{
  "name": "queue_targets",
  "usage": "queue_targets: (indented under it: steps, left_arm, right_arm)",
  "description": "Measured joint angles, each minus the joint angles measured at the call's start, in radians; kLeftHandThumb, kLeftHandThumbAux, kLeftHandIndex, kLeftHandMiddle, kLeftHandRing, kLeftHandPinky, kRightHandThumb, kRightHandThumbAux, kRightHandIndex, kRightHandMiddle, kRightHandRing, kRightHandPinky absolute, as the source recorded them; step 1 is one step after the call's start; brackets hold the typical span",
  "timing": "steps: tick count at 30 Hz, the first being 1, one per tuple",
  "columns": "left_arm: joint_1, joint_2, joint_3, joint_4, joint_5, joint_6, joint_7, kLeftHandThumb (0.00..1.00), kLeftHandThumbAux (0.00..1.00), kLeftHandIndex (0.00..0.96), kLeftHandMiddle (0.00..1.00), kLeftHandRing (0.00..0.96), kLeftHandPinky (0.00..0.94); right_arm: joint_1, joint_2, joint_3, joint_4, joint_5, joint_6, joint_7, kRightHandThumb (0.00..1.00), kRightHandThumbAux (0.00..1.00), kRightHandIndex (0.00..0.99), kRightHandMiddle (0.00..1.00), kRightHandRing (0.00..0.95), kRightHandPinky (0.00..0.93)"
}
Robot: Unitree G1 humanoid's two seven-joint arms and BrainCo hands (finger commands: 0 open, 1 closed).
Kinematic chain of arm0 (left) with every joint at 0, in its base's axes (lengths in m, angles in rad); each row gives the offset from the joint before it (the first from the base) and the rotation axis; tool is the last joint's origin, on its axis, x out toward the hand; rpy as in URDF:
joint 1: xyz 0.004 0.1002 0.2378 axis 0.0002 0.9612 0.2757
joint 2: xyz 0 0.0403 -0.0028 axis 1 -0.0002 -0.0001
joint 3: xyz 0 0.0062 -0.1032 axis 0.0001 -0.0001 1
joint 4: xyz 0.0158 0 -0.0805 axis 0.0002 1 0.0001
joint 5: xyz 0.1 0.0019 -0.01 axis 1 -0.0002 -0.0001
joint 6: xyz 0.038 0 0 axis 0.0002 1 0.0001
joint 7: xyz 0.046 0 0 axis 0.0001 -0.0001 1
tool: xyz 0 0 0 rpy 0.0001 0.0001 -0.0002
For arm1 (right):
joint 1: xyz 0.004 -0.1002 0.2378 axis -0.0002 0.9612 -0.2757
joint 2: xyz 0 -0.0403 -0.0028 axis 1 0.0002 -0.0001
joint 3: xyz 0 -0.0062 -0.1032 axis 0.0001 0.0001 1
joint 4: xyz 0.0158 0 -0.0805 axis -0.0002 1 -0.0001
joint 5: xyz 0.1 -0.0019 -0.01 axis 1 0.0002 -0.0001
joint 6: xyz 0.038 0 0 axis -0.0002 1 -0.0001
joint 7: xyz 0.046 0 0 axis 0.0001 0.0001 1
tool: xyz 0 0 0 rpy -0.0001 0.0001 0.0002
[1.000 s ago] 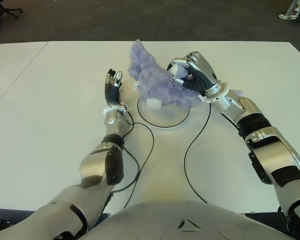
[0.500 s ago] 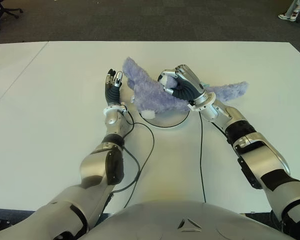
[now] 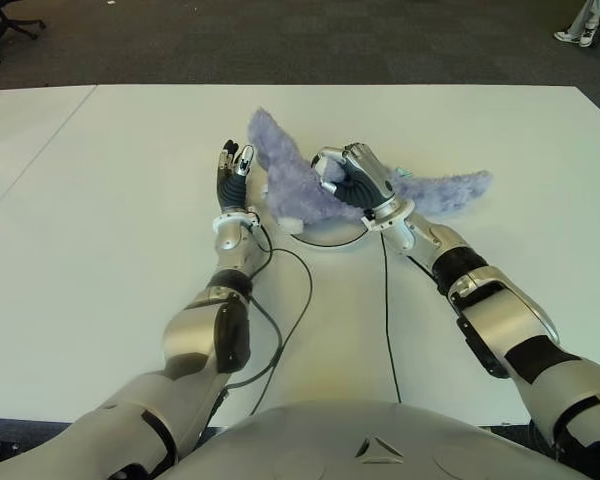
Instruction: Put the doll into the plate.
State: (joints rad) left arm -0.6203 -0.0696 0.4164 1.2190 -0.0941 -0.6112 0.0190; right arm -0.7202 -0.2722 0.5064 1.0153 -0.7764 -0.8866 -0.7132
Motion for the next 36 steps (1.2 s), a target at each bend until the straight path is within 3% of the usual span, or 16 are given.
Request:
queue_targets:
  steps: [11, 23, 36]
  left_arm:
    - [0.0, -0.002, -0.001, 0.0, 0.0, -0.003, 0.0, 0.0, 0.501, 0.042, 0.039, 0.021, 0.013]
    - [0.001, -0.003, -0.008, 0.0, 0.015, -0.003, 0.025, 0.0, 0.496, 0.026, 0.035, 0.014, 0.0]
    - [0.002, -0.007, -0.007, 0.0, 0.015, 0.008, 0.03, 0.0, 0.543, 0.029, 0.045, 0.029, 0.017]
  right_arm:
    - [-0.043, 0.051, 0.024, 0.092, 0.006, 0.019, -0.026, 0.706, 0.713, 0.435, 0.932, 0.895, 0.902]
    - [-0.017, 0.076, 0.033, 0.1, 0.023, 0.019, -0.038, 0.706, 0.714, 0.435, 0.923, 0.888, 0.891]
    - [0.061, 0.093, 0.017, 0.085, 0.158, -0.034, 0.148, 0.713, 0.712, 0.438, 0.878, 0.869, 0.874]
